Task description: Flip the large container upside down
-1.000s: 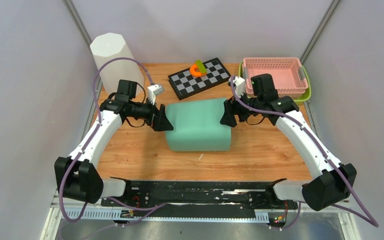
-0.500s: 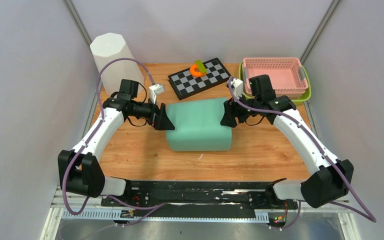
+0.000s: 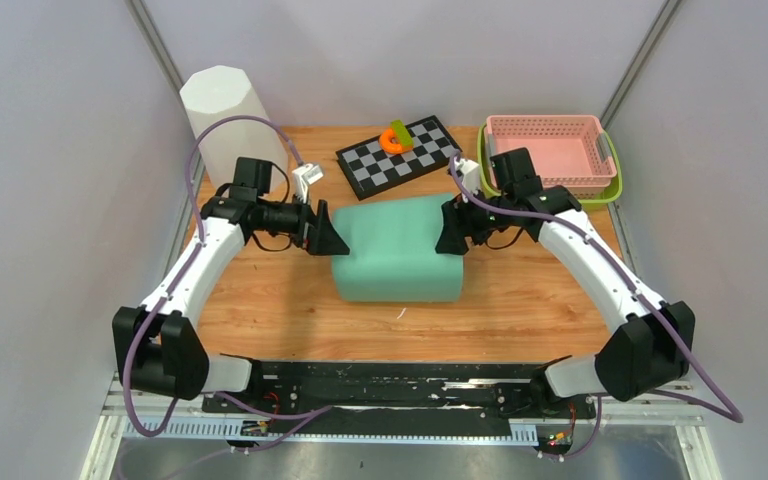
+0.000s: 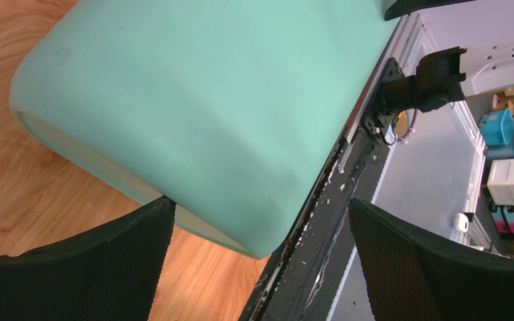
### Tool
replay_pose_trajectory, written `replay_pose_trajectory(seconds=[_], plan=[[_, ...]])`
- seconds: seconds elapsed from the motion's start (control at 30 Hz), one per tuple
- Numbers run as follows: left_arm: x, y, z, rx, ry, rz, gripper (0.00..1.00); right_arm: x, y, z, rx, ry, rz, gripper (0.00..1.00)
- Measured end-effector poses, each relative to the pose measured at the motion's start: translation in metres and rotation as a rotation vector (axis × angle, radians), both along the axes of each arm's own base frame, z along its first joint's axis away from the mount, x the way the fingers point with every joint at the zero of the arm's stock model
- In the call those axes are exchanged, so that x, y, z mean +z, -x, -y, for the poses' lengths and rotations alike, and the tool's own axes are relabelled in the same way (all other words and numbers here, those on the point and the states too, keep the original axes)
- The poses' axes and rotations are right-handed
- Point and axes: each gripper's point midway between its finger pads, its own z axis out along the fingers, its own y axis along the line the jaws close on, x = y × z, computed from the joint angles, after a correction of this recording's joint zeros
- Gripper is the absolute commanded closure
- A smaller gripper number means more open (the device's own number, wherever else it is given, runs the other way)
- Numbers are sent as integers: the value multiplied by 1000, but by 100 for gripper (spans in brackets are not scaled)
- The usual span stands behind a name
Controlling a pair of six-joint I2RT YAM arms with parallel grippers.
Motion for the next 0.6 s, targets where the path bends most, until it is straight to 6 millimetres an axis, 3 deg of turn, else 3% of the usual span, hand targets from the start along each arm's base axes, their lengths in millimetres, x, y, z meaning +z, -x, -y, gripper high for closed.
replay_pose_trajectory(seconds=[0.6], plan=[[39,1,3,71,70,45,0,-7,0,-11,4,-37,-93,29]])
